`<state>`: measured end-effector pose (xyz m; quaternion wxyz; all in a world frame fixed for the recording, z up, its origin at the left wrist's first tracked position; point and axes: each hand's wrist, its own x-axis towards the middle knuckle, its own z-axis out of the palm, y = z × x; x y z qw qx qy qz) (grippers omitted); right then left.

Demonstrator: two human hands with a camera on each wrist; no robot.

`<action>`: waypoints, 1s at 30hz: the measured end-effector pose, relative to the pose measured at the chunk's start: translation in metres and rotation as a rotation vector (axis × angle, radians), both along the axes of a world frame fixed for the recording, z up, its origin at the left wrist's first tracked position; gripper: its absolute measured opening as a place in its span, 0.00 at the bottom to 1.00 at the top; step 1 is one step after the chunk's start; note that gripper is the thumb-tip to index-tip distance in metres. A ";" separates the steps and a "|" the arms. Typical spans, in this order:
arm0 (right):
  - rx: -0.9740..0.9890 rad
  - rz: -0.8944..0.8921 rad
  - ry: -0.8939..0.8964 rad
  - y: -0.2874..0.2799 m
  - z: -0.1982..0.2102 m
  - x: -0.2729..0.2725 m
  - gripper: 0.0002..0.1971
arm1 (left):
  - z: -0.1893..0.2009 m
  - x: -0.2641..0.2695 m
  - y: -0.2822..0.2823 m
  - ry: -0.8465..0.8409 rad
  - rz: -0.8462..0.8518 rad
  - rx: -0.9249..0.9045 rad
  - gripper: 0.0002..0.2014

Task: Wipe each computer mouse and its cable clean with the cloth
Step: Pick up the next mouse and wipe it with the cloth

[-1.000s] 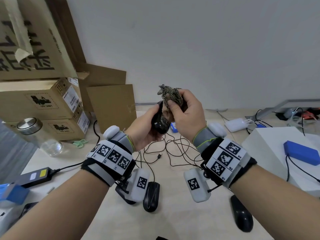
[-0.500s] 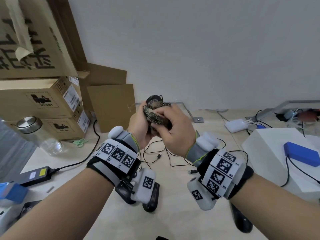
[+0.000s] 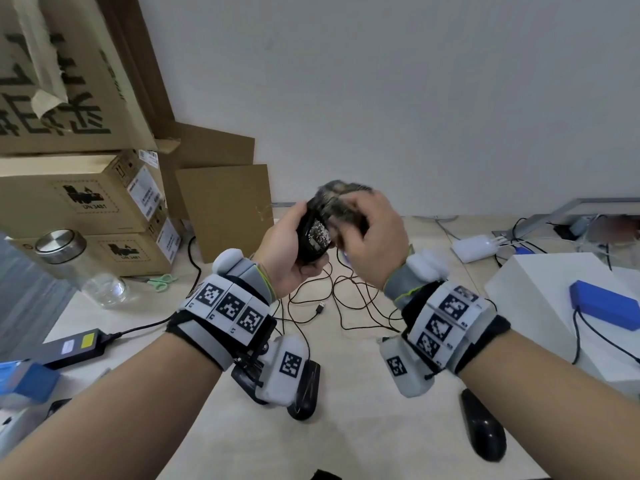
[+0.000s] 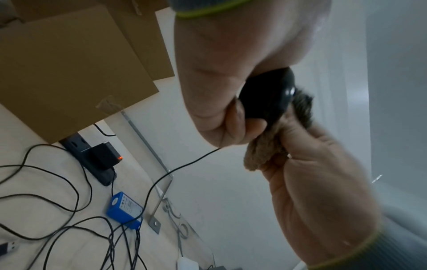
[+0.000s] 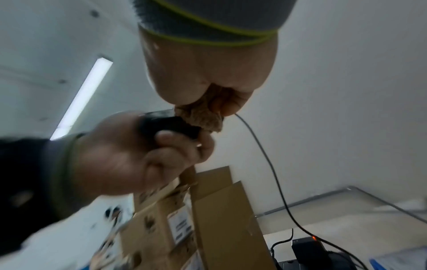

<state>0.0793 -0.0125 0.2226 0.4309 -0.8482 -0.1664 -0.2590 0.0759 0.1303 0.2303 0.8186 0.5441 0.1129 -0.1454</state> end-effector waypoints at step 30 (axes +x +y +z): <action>0.213 -0.045 0.101 -0.017 0.014 0.008 0.07 | 0.010 -0.007 -0.003 0.072 -0.109 -0.157 0.18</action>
